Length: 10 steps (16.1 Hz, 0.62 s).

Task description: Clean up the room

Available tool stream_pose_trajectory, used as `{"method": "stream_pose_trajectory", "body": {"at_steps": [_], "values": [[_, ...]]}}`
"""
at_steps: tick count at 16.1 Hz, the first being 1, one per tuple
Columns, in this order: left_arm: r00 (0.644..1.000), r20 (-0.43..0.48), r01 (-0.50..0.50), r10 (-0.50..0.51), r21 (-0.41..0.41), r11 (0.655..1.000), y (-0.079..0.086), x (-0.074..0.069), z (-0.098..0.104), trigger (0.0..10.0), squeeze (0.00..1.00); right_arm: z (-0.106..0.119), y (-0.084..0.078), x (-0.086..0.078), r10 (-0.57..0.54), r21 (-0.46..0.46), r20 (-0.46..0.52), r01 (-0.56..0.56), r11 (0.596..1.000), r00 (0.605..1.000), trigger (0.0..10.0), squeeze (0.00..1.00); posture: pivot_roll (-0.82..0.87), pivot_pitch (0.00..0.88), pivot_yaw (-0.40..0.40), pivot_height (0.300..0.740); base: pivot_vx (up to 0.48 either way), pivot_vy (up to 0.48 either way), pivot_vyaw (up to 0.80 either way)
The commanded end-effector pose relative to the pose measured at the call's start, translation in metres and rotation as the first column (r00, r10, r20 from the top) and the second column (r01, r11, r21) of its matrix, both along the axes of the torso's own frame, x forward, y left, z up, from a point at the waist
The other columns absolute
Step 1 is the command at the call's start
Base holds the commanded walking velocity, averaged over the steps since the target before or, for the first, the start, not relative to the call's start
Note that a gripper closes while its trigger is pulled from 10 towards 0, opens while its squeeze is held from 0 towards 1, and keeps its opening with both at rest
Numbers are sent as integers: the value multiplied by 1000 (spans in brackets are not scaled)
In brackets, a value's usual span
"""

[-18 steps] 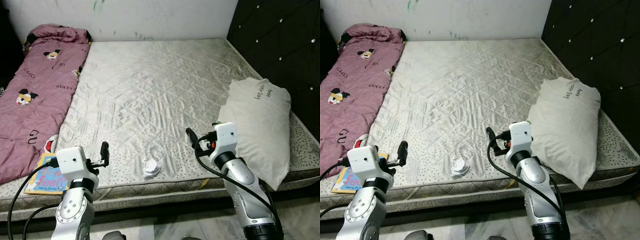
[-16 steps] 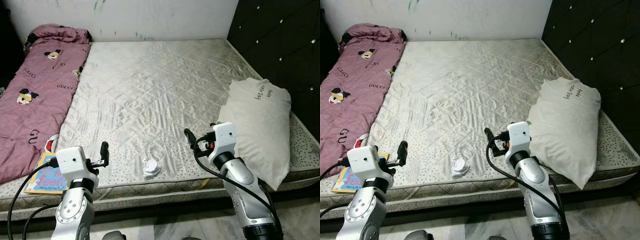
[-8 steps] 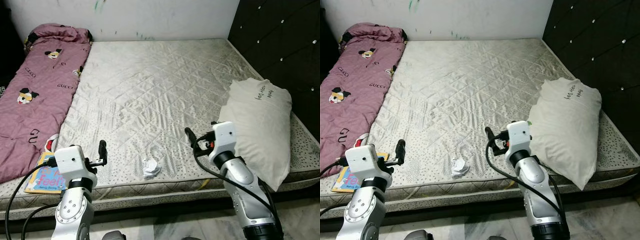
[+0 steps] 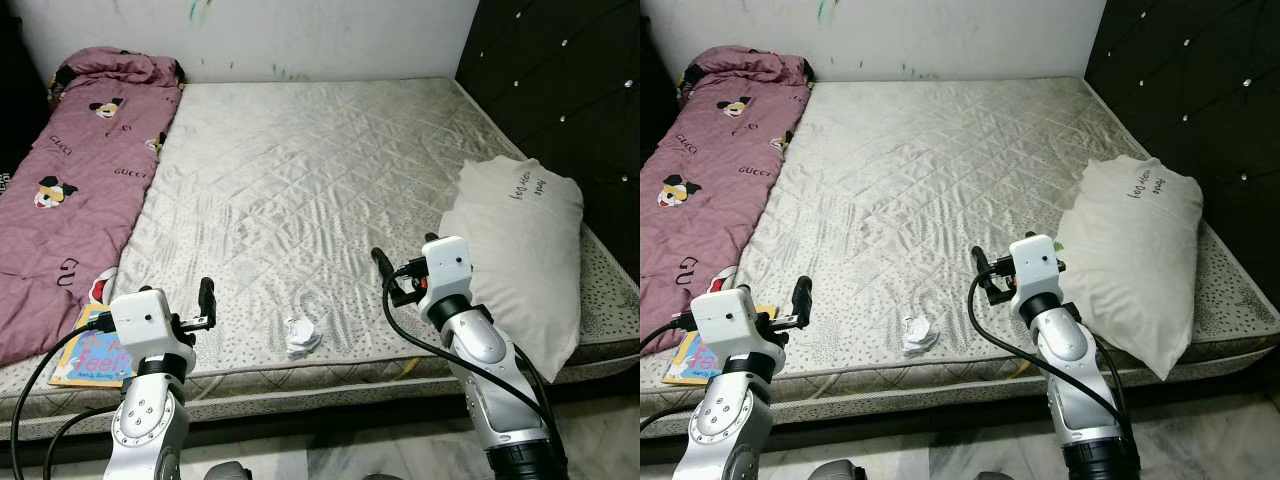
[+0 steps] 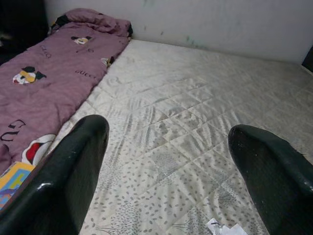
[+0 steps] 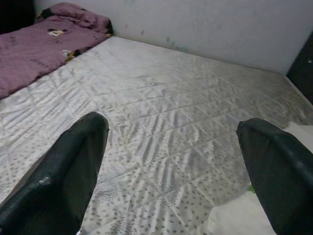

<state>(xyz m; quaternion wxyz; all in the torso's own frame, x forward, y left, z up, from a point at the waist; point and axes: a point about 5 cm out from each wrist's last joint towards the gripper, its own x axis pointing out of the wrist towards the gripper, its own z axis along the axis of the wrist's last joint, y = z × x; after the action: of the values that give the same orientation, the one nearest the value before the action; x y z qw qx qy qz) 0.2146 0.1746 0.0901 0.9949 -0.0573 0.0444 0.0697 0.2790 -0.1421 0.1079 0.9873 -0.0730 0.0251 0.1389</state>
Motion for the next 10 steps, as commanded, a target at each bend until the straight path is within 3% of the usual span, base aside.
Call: {"method": "stream_pose_trajectory", "body": {"at_steps": [1, 2, 3, 10], "values": [[1000, 14, -1, 1, 5, 1000, 1, 1, 4, 10000, 0, 3, 1, 2, 3, 1, 8, -3, 1000, 1000, 10000, 0, -43, 17, -16, 740, 0, 0, 800], [1000, 14, -1, 1, 4, 1000, 1, 1, 4, 10000, 0, 3, 1, 2, 2, 10, 11, -2, 1000, 1000, 10000, 0, -44, 17, -16, 740, 0, 0, 800], [1000, 13, -2, 2, 2, 1000, 1, 2, 4, 10000, 0, 3, -1, 2, -14, 52, -3, 14, 999, 1000, 10000, 0, -47, 18, -16, 740, 0, 0, 0], [999, 28, 18, -17, -18, 1000, 0, 3, 5, 10000, 0, 3, 1, 2, 4, 76, -7, -4, 997, 1000, 10000, 0, -51, 18, -13, 740, 0, 0, 0]]}}
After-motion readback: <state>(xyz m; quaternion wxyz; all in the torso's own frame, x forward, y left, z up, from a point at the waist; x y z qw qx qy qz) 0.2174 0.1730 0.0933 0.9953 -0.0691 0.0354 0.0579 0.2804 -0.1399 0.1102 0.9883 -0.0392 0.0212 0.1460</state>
